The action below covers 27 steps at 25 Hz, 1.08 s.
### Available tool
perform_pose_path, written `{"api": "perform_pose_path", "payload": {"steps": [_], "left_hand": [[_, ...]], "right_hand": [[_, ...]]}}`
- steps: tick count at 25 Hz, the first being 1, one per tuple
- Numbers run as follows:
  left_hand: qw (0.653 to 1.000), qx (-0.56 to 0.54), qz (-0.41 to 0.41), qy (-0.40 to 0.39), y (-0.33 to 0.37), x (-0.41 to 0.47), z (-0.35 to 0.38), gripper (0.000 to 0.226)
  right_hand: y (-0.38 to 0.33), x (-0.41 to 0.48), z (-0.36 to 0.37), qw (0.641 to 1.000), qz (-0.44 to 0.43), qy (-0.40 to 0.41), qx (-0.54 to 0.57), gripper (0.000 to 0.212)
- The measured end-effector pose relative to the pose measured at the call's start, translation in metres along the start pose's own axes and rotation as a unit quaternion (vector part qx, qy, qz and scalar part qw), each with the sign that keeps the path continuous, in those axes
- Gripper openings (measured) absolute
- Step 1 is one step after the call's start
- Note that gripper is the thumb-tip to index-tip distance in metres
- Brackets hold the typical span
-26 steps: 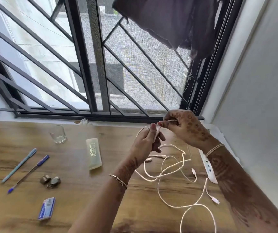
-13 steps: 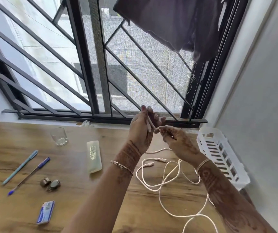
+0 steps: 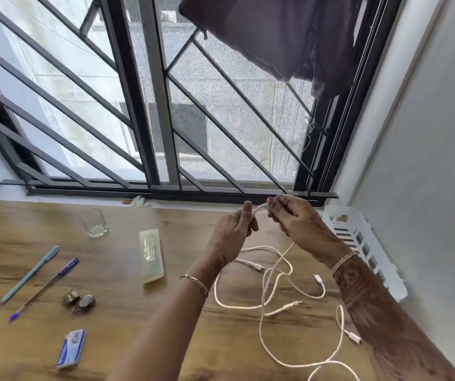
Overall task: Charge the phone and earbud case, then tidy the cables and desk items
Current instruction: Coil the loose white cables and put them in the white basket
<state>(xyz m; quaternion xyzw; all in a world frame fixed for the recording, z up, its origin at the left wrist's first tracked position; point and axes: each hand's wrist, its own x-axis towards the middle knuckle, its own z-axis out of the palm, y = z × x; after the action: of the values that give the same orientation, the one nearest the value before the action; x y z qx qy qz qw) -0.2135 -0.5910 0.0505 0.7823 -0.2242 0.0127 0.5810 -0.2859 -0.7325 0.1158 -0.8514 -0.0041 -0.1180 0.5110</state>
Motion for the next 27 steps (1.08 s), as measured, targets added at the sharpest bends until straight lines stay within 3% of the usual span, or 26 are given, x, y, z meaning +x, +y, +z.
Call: {"api": "perform_pose_path", "payload": {"steps": [5,10,14,16,21,24,27], "left_hand": [[0.971,-0.22,-0.078,-0.05,0.033,-0.005,-0.002,0.053],[0.865,-0.49,-0.106,-0.024,0.054,0.006,0.0,0.045],[0.816,-0.57,-0.097,0.009,0.065,0.023,-0.007,0.04],[0.824,-0.556,-0.105,0.017,0.066,0.027,-0.007,0.036],[0.925,-0.372,-0.077,0.012,0.059,0.027,-0.002,0.03],[0.979,-0.2,-0.041,-0.019,0.046,0.021,-0.005,0.033],[0.99,-0.129,-0.02,-0.043,0.041,0.012,-0.005,0.041]], "right_hand": [[0.015,0.005,0.01,0.991,0.047,0.054,0.118,0.029],[0.015,0.007,0.024,0.99,0.039,0.082,0.104,0.018],[0.002,0.003,0.028,0.997,0.05,0.025,0.058,0.022],[-0.006,0.002,0.026,0.998,0.061,0.003,-0.001,0.024],[-0.03,-0.005,0.015,0.981,0.07,-0.067,-0.169,0.026],[-0.044,-0.007,0.009,0.98,0.049,-0.059,-0.186,0.028],[-0.048,0.001,0.0,0.99,0.045,-0.022,-0.134,0.034]]}}
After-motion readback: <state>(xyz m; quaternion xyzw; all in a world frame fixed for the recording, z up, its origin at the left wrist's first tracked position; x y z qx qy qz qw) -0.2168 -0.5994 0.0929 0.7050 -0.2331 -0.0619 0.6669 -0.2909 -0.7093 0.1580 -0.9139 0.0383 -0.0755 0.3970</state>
